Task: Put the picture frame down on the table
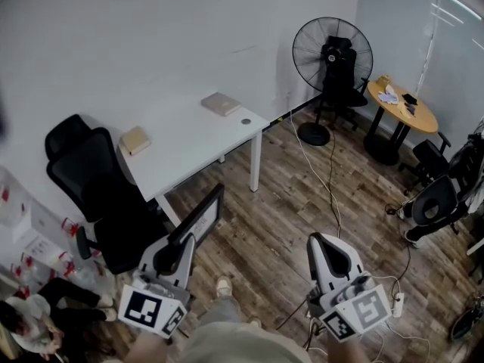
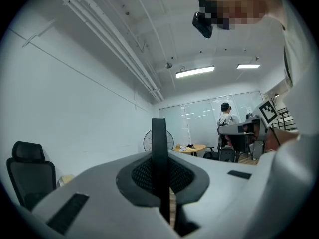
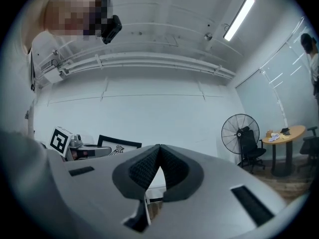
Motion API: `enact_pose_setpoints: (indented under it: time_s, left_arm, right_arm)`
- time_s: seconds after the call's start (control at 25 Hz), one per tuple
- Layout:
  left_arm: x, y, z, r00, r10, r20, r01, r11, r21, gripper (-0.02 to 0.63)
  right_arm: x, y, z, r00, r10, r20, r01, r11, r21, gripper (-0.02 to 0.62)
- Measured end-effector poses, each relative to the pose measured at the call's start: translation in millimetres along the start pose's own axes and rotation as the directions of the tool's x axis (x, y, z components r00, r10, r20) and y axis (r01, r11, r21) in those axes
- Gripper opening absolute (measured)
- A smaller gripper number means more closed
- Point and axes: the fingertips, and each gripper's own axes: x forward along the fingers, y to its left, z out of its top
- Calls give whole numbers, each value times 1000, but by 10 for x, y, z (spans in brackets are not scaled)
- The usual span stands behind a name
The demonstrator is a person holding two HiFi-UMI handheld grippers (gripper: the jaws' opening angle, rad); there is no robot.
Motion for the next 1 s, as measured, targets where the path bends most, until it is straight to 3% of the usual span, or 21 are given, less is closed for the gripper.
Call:
enact_pose_setpoints:
  time_s: [0.56,1.0]
  left_arm:
    - [614,339,-155,1000,-20,-3,20,999,-33,31]
    - [1485,1225,-444,999,-37,-37,30,987,-161,31]
  right_arm:
    - [634,-287,-181,999,22,-30,-23,1000,-14,23]
    - [1774,-612,-412,994,15,-107,-16,1000,-9,23]
